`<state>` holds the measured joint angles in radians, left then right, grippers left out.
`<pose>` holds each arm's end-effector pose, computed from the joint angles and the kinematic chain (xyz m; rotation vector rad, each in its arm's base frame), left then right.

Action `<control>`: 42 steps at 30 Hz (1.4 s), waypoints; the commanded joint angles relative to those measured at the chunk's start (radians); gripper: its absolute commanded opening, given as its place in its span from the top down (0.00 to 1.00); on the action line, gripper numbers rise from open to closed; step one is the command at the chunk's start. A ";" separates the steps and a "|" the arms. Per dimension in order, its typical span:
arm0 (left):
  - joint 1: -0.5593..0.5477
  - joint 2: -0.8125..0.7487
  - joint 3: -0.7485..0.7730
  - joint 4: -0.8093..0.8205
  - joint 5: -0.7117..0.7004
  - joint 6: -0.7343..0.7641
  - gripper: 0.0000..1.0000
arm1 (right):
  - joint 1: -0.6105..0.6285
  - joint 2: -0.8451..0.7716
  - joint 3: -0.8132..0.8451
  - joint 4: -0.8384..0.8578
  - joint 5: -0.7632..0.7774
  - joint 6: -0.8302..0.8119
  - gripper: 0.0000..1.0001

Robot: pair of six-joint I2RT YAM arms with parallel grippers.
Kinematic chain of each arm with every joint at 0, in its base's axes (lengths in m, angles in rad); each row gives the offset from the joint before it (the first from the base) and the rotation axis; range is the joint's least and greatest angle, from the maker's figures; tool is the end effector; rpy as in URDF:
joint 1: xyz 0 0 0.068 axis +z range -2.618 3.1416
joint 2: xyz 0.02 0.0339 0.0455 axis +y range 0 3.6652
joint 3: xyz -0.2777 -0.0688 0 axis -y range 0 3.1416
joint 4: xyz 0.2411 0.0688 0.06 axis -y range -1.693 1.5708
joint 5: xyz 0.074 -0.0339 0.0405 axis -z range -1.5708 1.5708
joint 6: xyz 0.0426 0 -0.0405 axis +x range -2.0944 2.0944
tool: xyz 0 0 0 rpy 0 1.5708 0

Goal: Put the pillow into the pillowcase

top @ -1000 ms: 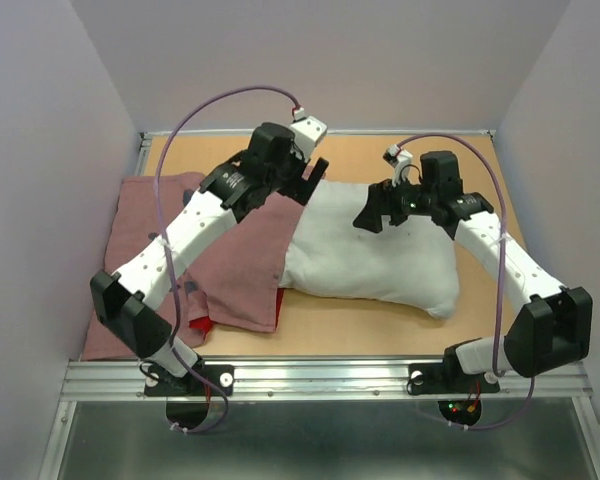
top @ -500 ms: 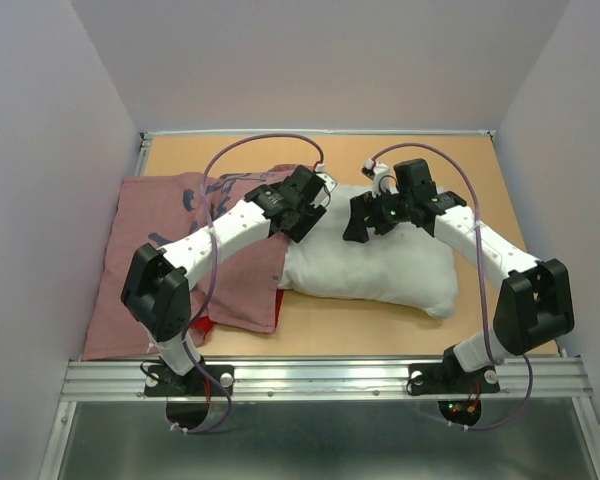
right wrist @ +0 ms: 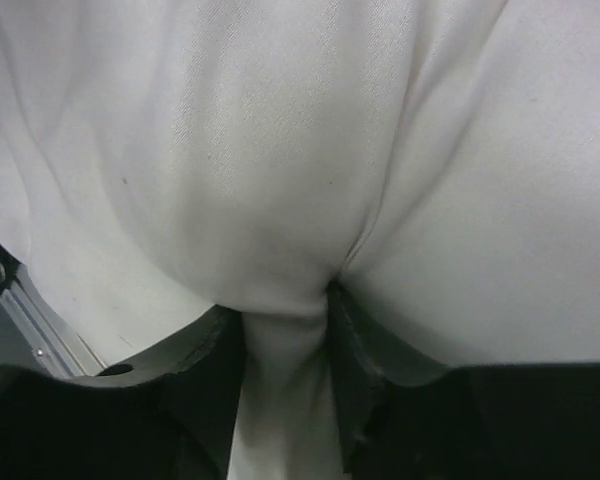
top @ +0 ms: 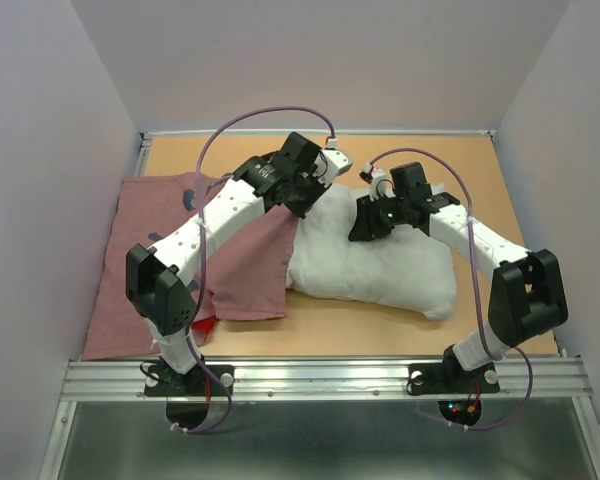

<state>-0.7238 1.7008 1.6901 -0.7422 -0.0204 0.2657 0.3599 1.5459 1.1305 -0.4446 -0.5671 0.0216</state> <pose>0.2874 -0.2529 0.3666 1.0985 2.0578 -0.2064 0.3004 0.1375 0.2654 -0.6641 2.3370 0.8611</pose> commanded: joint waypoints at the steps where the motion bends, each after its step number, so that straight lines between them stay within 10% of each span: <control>1: -0.019 0.074 0.138 0.007 0.473 0.001 1.00 | 0.013 0.034 -0.012 0.009 -0.126 0.092 0.69; 6: -0.063 0.187 0.293 0.121 0.772 -0.066 1.00 | 0.011 0.028 -0.011 0.125 -0.200 0.292 0.96; 14: 0.121 0.191 0.048 0.191 0.729 -0.013 1.00 | -0.018 -0.081 -0.049 0.216 -0.215 0.401 0.99; 17: 0.153 0.189 -0.006 0.193 0.674 0.064 1.00 | -0.019 -0.147 -0.066 0.215 -0.186 0.328 0.88; 22: 0.178 0.114 0.009 0.218 0.643 0.073 0.72 | -0.015 -0.246 -0.074 0.149 -0.087 0.114 0.31; 25: 0.198 0.022 0.045 0.219 0.633 0.046 0.49 | 0.029 -0.283 -0.043 0.095 0.034 -0.012 0.14; 33: 0.368 -0.225 -0.073 0.231 0.558 -0.102 0.01 | 0.278 -0.205 0.014 0.087 0.341 -0.330 0.07; 42: 0.540 -0.389 -0.292 -0.065 0.582 0.176 0.28 | 0.382 -0.060 -0.003 0.092 0.338 -0.385 0.14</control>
<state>-0.1749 1.3678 1.4979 -0.6411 0.5205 0.2905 0.7334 1.4467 1.0843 -0.3584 -0.2539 -0.3294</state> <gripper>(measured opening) 0.729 0.860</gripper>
